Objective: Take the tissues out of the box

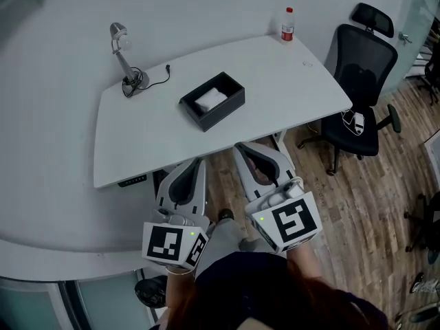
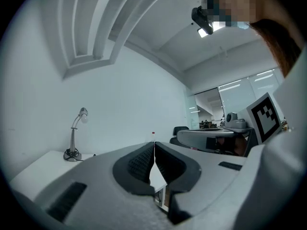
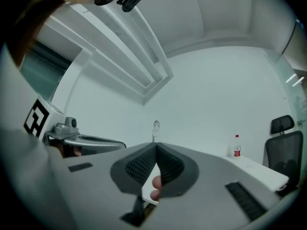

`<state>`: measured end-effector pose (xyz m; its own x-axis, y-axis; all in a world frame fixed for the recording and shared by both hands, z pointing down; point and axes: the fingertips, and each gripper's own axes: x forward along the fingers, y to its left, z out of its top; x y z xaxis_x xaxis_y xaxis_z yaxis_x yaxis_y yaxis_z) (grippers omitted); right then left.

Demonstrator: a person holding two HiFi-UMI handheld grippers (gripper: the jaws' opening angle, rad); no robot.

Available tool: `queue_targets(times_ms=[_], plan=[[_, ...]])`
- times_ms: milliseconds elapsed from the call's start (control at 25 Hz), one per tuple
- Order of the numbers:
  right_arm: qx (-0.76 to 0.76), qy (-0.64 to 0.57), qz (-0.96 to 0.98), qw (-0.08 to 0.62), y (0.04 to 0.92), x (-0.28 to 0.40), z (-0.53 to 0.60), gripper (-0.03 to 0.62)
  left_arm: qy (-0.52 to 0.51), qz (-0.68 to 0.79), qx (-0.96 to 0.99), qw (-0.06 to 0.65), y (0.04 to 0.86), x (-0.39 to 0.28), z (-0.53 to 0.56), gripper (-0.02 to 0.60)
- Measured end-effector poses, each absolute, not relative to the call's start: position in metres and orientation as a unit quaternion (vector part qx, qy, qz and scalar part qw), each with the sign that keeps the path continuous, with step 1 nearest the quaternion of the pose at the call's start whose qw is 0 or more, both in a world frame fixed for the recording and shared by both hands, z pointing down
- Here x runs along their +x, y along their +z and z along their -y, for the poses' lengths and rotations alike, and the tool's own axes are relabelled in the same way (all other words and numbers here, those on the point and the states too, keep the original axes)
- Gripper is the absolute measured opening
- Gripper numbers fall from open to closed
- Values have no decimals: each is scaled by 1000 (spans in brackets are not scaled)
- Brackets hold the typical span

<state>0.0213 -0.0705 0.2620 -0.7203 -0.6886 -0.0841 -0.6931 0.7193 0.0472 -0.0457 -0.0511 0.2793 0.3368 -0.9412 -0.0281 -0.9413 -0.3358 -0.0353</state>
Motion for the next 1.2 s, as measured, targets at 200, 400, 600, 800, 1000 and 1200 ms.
queue_targets(times_ms=[200, 400, 600, 800, 1000, 1200], plan=[[-367, 28, -929, 32, 262, 12, 87, 17, 2, -577, -817, 17, 280, -53, 67, 26], [-366, 35, -930, 18, 266, 2, 104, 17, 3, -577, -816, 15, 280, -62, 83, 26], [-368, 28, -929, 4, 270, -8, 122, 18, 5, -575, -818, 11, 281, -69, 99, 26], [-368, 30, -929, -15, 276, -21, 141, 18, 6, -572, -820, 7, 284, -81, 117, 26], [-374, 26, -926, -29, 282, -30, 161, 20, 8, -564, -826, 5, 286, -90, 137, 26], [-380, 25, -924, -45, 286, -39, 179, 21, 13, -557, -830, 1, 287, -100, 156, 26]])
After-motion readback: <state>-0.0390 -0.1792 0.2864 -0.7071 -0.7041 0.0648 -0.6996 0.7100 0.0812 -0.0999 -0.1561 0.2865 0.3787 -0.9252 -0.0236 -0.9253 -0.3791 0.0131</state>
